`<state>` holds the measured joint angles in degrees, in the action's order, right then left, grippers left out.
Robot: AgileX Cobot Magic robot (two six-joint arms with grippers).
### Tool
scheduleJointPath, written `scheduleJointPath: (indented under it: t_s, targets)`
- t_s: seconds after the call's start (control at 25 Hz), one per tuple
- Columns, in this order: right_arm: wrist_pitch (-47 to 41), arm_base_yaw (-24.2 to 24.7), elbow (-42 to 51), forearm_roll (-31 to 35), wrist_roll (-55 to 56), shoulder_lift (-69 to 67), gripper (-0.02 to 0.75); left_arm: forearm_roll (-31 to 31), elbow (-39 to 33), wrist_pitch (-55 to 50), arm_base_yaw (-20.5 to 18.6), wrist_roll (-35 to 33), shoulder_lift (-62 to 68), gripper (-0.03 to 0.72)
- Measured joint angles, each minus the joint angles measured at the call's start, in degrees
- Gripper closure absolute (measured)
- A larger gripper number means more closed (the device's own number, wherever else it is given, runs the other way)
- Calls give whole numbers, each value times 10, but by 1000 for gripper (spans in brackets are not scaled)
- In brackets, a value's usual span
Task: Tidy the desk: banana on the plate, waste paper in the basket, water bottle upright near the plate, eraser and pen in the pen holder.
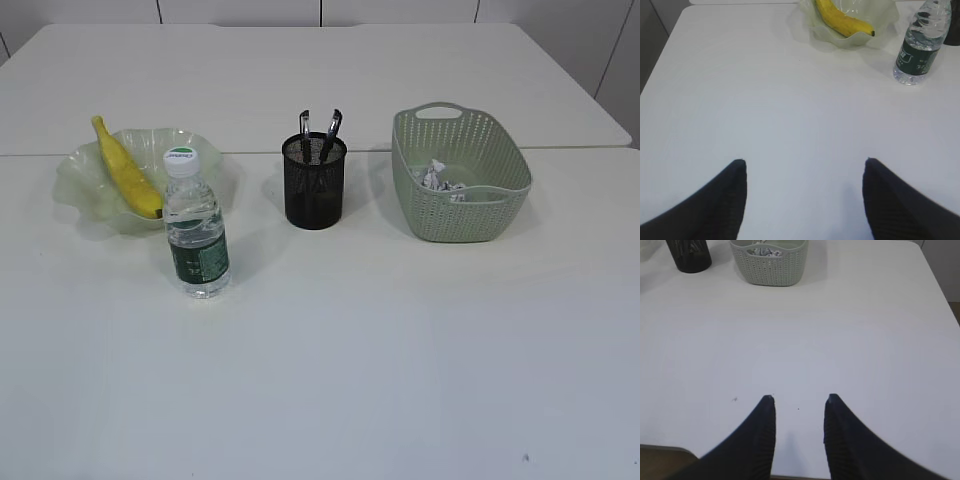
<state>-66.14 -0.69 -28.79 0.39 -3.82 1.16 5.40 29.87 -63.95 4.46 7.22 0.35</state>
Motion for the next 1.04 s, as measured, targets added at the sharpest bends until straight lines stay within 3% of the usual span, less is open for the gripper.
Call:
scheduleJointPath:
  t_s: [0.36,1.04]
  targets:
    - [0,-7,0,4,0,0,490,1,0,0,-27,0,0,183]
    - [0,-7,0,9,0,0,490,1,0,1,-27,0,0,225]
